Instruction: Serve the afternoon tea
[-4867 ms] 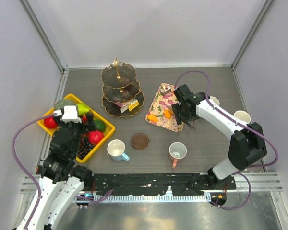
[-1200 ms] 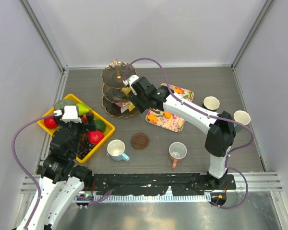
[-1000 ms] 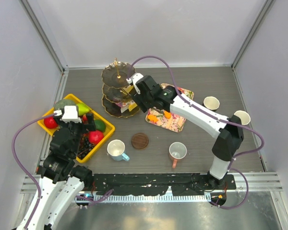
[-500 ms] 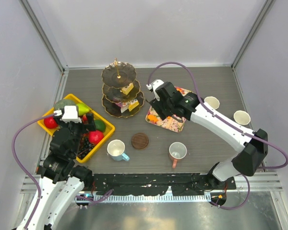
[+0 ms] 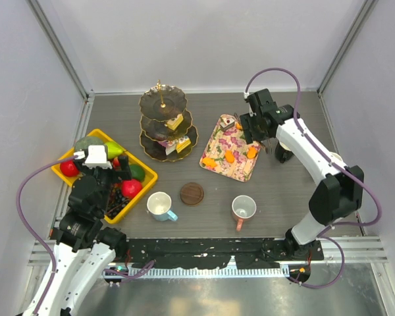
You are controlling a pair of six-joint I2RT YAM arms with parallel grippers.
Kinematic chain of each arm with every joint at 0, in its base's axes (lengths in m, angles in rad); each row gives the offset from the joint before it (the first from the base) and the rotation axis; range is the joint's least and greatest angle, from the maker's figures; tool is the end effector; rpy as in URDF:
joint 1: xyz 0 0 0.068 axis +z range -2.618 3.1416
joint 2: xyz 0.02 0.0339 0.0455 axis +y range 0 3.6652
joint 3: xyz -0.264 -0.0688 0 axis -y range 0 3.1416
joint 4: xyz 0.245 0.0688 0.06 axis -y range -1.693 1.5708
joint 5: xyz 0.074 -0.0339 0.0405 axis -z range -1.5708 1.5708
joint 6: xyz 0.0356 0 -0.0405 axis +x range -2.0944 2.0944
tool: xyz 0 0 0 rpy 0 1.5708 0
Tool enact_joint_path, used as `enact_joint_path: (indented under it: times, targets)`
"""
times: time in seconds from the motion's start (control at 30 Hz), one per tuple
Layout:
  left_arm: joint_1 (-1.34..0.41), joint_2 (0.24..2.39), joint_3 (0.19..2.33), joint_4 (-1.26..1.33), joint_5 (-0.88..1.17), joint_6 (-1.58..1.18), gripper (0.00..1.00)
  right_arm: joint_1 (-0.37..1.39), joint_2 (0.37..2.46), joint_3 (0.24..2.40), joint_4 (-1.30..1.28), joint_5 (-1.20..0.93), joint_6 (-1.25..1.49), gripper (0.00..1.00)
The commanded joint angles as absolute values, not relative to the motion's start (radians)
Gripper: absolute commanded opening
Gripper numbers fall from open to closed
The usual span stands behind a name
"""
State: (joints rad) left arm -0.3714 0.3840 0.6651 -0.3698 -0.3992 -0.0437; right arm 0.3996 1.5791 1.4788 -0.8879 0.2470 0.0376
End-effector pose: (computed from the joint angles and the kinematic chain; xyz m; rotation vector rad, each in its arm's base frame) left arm 0.0985 -0.0235 0.3286 -0.0317 1.6522 0.0153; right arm 0.3089 0.1210 0.3220 -0.3612 2.4942 -0.1414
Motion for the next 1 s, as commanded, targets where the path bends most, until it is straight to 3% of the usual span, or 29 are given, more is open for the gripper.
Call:
enact_joint_path:
  times: [0.0, 0.97]
  targets:
    - [-0.367, 0.382, 0.666, -0.314, -0.390, -0.043, 0.99, 0.341, 1.650, 1.548, -0.899, 0.193, 0.043, 0.69]
    - [-0.367, 0.391, 0.666, -0.313, -0.385, -0.040, 0.99, 0.252, 1.812, 1.509, -0.841, 0.129, -0.037, 0.70]
